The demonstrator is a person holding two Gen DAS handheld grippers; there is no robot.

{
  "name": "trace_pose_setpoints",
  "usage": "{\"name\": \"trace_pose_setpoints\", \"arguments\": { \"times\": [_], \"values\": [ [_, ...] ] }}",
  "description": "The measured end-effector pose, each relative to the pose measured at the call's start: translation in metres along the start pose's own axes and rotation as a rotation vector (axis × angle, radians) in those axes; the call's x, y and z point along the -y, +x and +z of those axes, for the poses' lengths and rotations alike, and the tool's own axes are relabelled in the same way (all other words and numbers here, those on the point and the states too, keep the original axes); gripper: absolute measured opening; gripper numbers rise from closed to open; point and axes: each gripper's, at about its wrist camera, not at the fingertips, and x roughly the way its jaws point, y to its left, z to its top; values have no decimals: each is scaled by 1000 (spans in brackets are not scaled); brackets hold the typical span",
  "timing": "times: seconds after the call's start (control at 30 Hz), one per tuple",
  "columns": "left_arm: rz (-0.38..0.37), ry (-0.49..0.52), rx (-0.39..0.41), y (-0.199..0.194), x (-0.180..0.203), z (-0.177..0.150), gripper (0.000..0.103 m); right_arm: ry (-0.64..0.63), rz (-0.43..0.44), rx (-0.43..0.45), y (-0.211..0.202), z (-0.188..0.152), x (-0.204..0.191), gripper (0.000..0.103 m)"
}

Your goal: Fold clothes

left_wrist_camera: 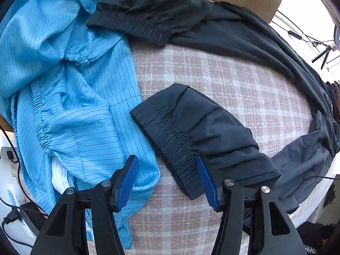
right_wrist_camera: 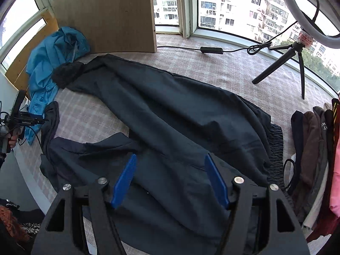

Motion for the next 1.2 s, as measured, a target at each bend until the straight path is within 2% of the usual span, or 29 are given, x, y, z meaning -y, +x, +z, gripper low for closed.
{"name": "trace_pose_setpoints", "arguments": {
  "times": [0.03, 0.13, 0.17, 0.2, 0.27, 0.33, 0.47, 0.63, 0.77, 0.87, 0.97, 1.07, 1.13, 1.2],
  "values": [
    [7, 11, 7, 2, 4, 0, 51, 27, -3, 9, -11, -8, 7, 65],
    [3, 33, 38, -3, 11, -1, 27, 122, 0, 50, -47, -31, 35, 65],
    [6, 34, 51, -6, 12, -2, 22, 145, -13, 64, -59, -38, 42, 66],
    [8, 31, 59, -9, 12, -3, 7, 149, -32, 69, -68, -45, 47, 66],
    [-34, 1, 69, -20, 6, -6, 6, 124, -73, 52, -72, -57, 46, 66],
    [-34, -12, 102, -37, 1, -13, 6, 105, -98, 5, -61, -69, 41, 66],
    [-27, -48, 172, -86, -22, -37, 5, 124, -75, -91, -20, -99, 37, 66],
    [95, -88, 219, -148, -90, -78, 5, 131, -68, -230, 30, -135, 29, 66],
    [178, -162, 163, -139, -136, -105, 5, 104, -57, -326, 56, -156, 19, 66],
    [239, -183, 122, -125, -151, -120, 5, 74, -52, -319, 52, -154, 12, 66],
    [251, -167, 85, -116, -148, -132, 6, 51, -48, -297, 40, -144, 9, 66],
    [305, -180, 46, -119, -146, -145, 11, 33, -45, -254, 23, -127, 7, 66],
    [312, -202, 57, -132, -146, -147, 11, 31, -34, -200, 6, -109, 8, 66],
    [299, -190, 112, -154, -139, -136, 13, 19, -26, -136, -12, -87, 7, 66]
  ]
}}
